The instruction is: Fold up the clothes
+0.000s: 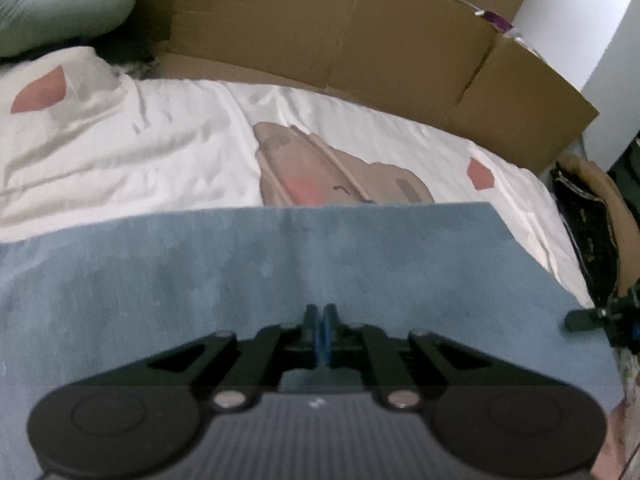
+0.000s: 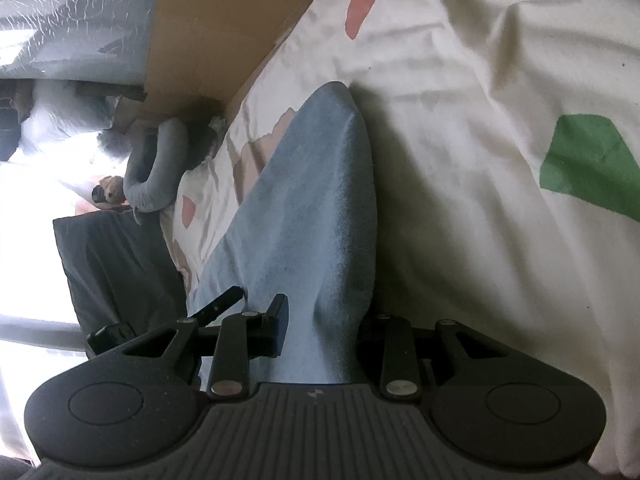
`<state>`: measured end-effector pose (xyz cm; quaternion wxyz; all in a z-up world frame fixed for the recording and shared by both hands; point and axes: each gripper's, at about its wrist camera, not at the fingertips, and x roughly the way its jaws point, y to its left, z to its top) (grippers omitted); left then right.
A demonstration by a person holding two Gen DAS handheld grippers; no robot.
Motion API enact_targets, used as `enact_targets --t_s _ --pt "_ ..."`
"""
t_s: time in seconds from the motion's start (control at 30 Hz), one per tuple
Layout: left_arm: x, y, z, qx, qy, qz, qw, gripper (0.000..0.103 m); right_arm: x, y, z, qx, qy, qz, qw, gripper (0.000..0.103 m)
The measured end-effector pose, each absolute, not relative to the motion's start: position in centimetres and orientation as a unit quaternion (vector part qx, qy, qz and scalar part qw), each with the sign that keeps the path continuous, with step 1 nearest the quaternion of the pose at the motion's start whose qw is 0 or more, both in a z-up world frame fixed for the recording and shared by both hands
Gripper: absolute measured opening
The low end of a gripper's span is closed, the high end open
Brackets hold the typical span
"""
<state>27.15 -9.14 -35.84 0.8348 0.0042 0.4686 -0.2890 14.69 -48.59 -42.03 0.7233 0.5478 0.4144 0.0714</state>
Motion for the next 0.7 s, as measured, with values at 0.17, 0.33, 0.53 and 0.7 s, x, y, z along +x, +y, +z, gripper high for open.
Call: enact_targets --t_s 0.17,0.33,0.53,0.7 --pt "28.4 -9.5 -35.9 0.001 0.457 -0.275 0.846 0.004 14.9 -48.4 -41.7 0.54 0.416 0.066 0.729 0.032" --pt "30.0 -9.9 -36.6 -0.006 0.453 -0.266 0.851 0.003 15.3 -48.4 -41.7 0.535 0.416 0.062 0.733 0.032" --pt "30.3 -10.3 -36.7 -0.01 0.448 -0.256 0.856 0.003 15.7 -48.2 -42.0 0.517 0.429 0.044 0.739 0.026" --pt "29.3 -9.8 -35.3 -0.009 0.434 -0.258 0.863 0.024 15.9 -48.0 -40.9 0.498 0.435 0.042 0.749 0.011"
